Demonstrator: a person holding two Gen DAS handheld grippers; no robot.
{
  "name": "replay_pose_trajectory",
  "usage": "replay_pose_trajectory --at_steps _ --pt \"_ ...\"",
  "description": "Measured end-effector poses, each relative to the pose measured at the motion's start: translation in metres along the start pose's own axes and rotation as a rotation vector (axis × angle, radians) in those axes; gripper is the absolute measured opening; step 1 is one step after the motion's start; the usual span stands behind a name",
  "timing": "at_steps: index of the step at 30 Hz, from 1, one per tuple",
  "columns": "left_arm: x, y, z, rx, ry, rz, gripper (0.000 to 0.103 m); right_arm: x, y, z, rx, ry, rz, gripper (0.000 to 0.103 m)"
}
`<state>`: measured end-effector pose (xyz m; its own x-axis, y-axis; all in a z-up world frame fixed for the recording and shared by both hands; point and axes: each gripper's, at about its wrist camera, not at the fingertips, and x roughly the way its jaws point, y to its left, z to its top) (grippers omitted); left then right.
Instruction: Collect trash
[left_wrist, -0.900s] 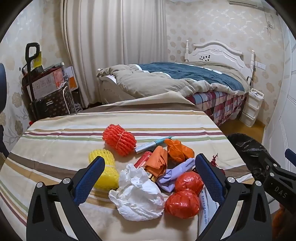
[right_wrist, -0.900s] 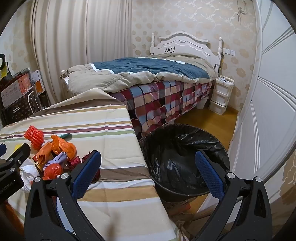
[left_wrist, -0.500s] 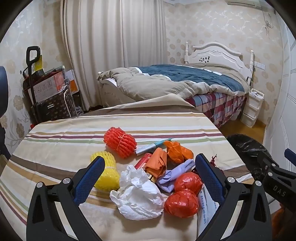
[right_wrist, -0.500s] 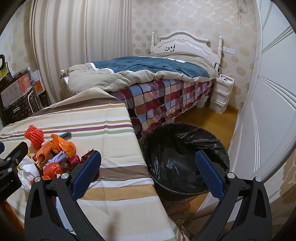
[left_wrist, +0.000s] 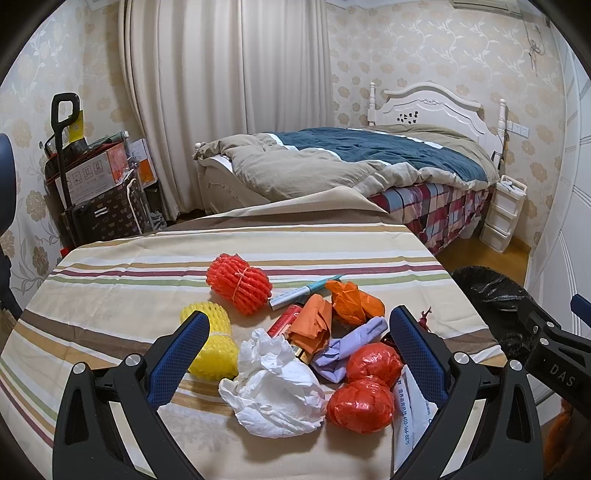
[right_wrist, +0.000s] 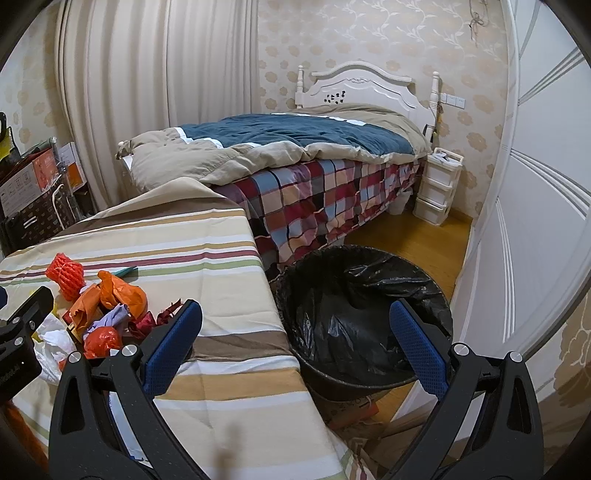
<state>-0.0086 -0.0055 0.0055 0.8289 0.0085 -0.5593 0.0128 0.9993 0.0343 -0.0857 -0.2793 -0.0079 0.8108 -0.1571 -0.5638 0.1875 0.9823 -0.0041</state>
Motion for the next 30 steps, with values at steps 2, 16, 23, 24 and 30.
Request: replay_pose_trajectory --at_steps 2,16,23,24,30 --pt "0.0001 0.0 -0.0002 0.0 0.0 0.001 0.097 0.0001 0.0 -0.0002 0.001 -0.001 -0.001 0.099" --pt "0.0017 0.0003 -0.0006 -0.002 0.005 0.001 0.097 0.0004 -0.0014 -0.0008 0.0 0.001 0.001 0.099" --pt "0.0017 0.0004 -0.0004 -0.002 0.006 0.0 0.097 0.0011 -0.0012 -0.0011 0.001 0.001 0.0 0.099" --pt "0.0017 0.0003 -0.0005 -0.002 0.006 0.001 0.097 0.0011 -0.0015 -0.001 0.001 0.0 0.0 0.099" --pt "0.0019 0.0002 -0.0007 -0.001 0.006 0.001 0.097 0.0006 -0.0022 -0.0009 0.001 0.003 -0.001 0.099"
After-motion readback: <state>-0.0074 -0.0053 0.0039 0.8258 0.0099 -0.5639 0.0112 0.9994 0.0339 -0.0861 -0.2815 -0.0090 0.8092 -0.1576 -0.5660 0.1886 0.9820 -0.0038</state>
